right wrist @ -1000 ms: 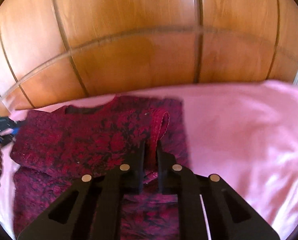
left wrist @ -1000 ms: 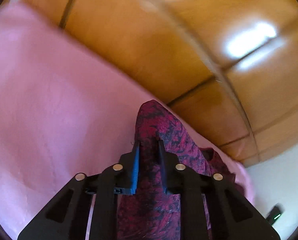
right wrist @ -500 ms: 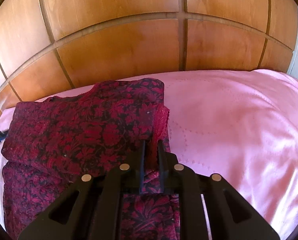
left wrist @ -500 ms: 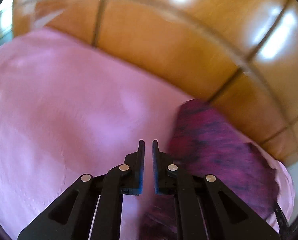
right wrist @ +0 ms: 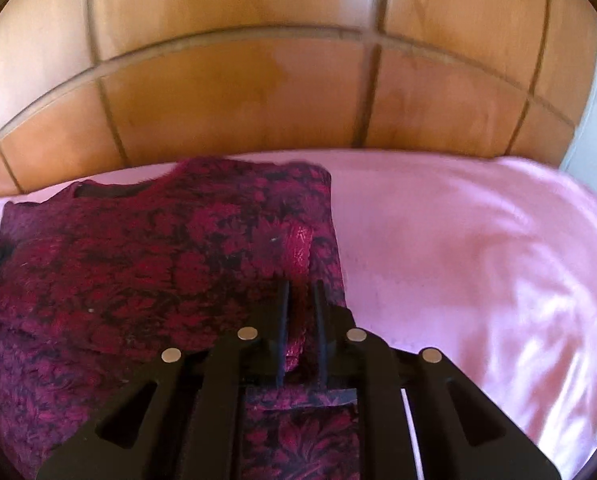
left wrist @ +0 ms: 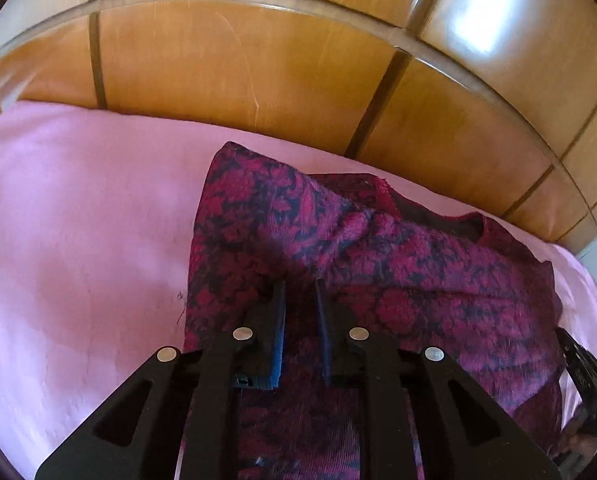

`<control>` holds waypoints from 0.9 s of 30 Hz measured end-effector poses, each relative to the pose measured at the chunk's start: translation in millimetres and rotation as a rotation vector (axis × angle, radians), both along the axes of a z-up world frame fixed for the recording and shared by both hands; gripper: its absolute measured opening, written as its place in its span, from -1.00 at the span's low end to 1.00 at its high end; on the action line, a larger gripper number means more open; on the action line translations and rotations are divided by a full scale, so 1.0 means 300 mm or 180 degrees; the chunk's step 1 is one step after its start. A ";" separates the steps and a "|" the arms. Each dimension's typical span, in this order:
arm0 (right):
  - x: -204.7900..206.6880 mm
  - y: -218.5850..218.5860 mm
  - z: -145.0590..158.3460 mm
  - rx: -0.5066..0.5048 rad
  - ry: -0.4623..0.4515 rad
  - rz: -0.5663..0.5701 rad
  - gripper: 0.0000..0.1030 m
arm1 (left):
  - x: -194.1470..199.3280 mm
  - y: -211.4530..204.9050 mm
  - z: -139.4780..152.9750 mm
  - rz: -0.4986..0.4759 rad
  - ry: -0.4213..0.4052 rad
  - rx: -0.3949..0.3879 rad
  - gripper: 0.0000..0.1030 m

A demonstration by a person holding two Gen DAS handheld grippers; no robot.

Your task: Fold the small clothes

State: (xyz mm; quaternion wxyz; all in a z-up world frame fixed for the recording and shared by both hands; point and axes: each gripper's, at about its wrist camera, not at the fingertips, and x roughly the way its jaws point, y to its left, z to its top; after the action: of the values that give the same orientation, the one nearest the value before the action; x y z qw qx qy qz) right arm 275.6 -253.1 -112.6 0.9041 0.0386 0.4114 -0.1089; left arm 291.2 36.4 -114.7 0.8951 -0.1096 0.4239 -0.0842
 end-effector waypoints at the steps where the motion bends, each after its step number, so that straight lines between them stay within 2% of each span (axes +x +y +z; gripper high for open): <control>1: 0.000 0.006 -0.002 -0.0034 -0.0001 -0.0002 -0.80 | -0.023 0.004 0.010 -0.0011 -0.0034 0.0055 -0.71; 3: 0.001 0.027 0.004 -0.0155 0.0018 0.0032 -0.81 | -0.052 0.018 0.034 -0.0038 -0.0111 0.0032 -0.71; 5: -0.011 0.016 0.027 -0.0053 0.0009 0.0047 -0.75 | -0.064 0.023 0.066 -0.0008 -0.0245 0.0038 -0.71; 6: -0.025 0.006 0.050 0.0003 -0.0035 0.0001 -0.47 | -0.069 0.025 0.083 -0.0015 -0.0324 0.0064 -0.71; 8: -0.058 0.007 0.102 -0.0001 -0.0185 -0.0029 -0.17 | -0.065 0.024 0.107 -0.0034 -0.0411 0.0137 -0.62; 10: -0.086 0.030 0.169 0.0077 -0.0395 0.0065 -0.06 | -0.043 0.034 0.107 -0.0051 -0.0415 0.0155 -0.59; 12: -0.082 0.070 0.206 0.0133 -0.0488 0.0223 0.06 | 0.000 0.021 0.108 -0.0071 -0.0387 0.0155 -0.59; 15: -0.027 0.166 0.216 0.0177 -0.0453 0.0586 0.24 | 0.070 0.003 0.071 -0.0079 -0.0203 0.0225 -0.59; 18: 0.064 0.252 0.148 0.0097 -0.0228 0.0763 0.26 | 0.128 0.007 0.011 -0.0062 0.0004 0.0250 -0.59; 21: 0.164 0.261 0.036 0.0000 0.0181 0.0645 0.27 | 0.147 0.033 -0.022 0.0002 0.0084 0.0154 -0.59; 23: 0.181 0.237 -0.015 0.0135 0.0203 0.0618 0.28 | 0.142 0.043 -0.027 0.0014 0.0070 0.0120 -0.59; 27: 0.167 0.251 -0.009 0.0011 0.0142 0.0639 0.28 | 0.077 0.038 0.011 0.0162 -0.0037 0.0234 -0.59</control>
State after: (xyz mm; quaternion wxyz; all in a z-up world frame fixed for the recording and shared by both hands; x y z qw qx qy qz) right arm 325.7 -177.7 -115.2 0.9011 -0.0036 0.4333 -0.0178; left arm 314.5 47.8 -111.3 0.9028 -0.0869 0.4186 -0.0465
